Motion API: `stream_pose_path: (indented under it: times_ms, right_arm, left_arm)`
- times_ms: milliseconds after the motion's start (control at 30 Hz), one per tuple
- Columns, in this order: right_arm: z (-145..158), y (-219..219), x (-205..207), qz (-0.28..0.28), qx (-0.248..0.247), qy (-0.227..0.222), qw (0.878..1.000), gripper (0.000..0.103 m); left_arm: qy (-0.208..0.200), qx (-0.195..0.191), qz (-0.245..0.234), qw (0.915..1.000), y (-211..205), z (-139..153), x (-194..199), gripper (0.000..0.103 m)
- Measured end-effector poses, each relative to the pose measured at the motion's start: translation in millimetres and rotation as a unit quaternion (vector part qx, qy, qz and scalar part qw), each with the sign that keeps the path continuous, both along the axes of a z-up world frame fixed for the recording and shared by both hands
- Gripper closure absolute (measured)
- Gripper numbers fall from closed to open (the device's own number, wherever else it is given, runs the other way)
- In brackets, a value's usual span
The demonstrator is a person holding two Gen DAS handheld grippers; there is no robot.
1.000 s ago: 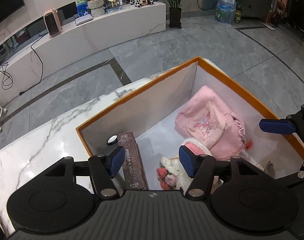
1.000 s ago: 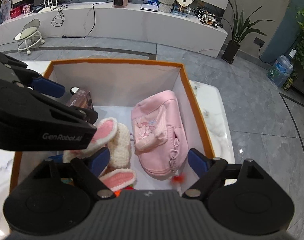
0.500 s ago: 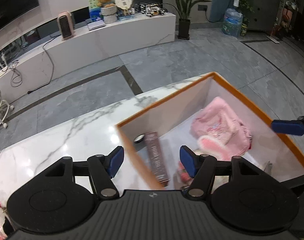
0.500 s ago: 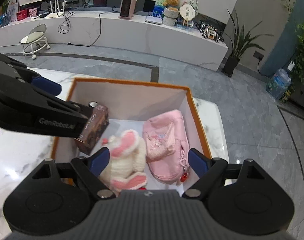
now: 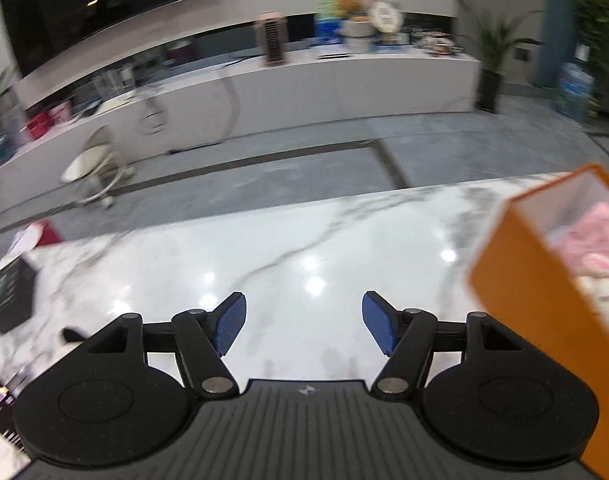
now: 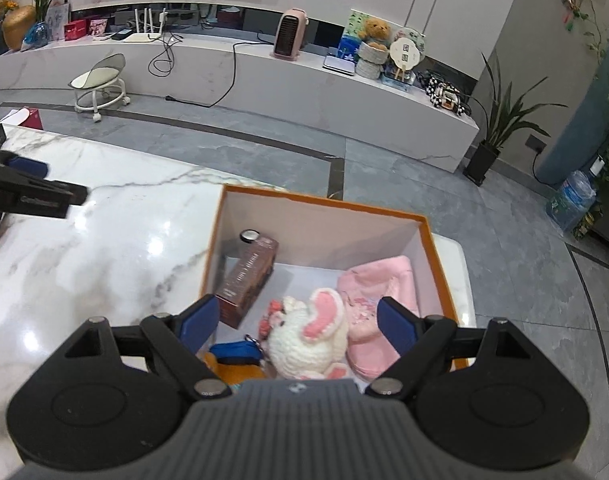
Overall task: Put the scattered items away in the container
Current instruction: 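Move both tools back from the box toward the panda plush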
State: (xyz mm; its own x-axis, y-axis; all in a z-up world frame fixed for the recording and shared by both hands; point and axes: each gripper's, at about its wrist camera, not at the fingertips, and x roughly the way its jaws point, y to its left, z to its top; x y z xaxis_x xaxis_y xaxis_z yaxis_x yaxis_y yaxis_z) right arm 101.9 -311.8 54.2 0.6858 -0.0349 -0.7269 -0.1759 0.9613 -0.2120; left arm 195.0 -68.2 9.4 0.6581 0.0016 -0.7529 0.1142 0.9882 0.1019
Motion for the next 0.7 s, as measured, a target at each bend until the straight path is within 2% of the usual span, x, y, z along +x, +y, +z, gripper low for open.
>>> stream_pose_path:
  times_ms: [267, 533, 600, 700]
  right_arm:
    - [3.1, 29.3, 4.8, 0.022, -0.003, -0.003, 1.000, 0.015]
    - [-1.8, 69.2, 9.4, 0.055, -0.011, -0.002, 0.998, 0.015]
    - [-2.8, 78.8, 10.6, 0.063, -0.014, -0.001, 0.998, 0.015]
    - [-4.7, 92.4, 11.3, 0.075, -0.018, 0.001, 0.997, 0.015]
  left_arm:
    - [0.025, 0.008, 0.066, 0.9975, 82.9, -29.9, -2.0, 0.027]
    - [0.013, 0.017, 0.110, 0.9937, 128.1, -30.5, -2.9, 0.027]
    - [0.003, 0.013, 0.110, 0.9939, 137.2, -31.8, -2.9, 0.026]
    - [-0.005, 0.032, 0.096, 0.9948, 135.1, -32.4, -4.8, 0.023]
